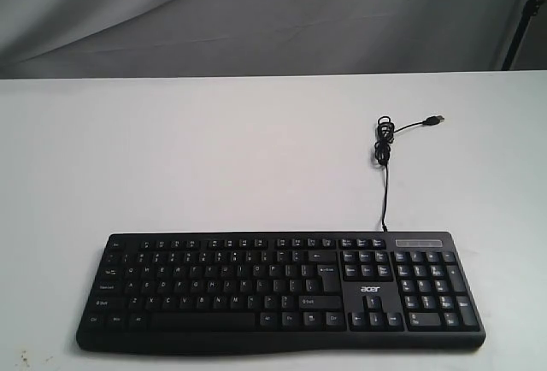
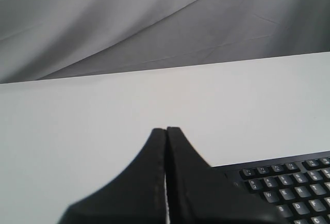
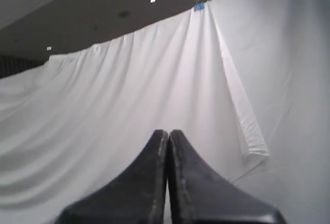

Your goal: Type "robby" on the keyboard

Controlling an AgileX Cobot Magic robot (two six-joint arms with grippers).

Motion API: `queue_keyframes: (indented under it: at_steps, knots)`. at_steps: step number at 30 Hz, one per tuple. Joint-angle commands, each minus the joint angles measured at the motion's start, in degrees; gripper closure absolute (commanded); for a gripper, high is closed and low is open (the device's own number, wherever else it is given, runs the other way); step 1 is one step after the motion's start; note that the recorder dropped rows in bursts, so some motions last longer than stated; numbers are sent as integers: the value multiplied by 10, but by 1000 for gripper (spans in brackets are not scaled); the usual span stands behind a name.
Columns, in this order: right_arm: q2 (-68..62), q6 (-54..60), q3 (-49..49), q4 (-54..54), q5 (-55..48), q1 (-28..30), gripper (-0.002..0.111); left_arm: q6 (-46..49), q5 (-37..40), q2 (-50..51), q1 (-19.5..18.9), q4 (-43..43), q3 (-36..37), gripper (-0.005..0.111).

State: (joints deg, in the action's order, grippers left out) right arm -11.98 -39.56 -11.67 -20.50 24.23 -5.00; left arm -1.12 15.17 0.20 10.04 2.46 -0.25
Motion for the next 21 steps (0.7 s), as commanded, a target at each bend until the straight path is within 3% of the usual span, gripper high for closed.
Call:
queue_keyframes:
  at_steps: [1,4,8,13,15,16,21]
  knots:
    - [-176,-72,-137,-179,-22,4,108,-2,-3,-2,3,3,2,107]
    - [-288,-102,-241,-346,-26,3,108,-2,-3,-2,3,3,2,107]
    - [-403,-110,-371,-466,-67,3,108,-2,-3,-2,3,3,2,107]
    - [-503,-106,-513,-484,-387,-34,108,-2,-3,-2,3,3,2,107]
    - [-542,-45,-582,-419,-521,-56,108,-2,-3,-2,3,3,2,107]
    - [-564,40,-618,-342,-564,-62,108,-2,-3,-2,3,3,2,107]
    - [-667,563,-736,210,-672,-62,108,-2,-3,-2,3,3,2,107]
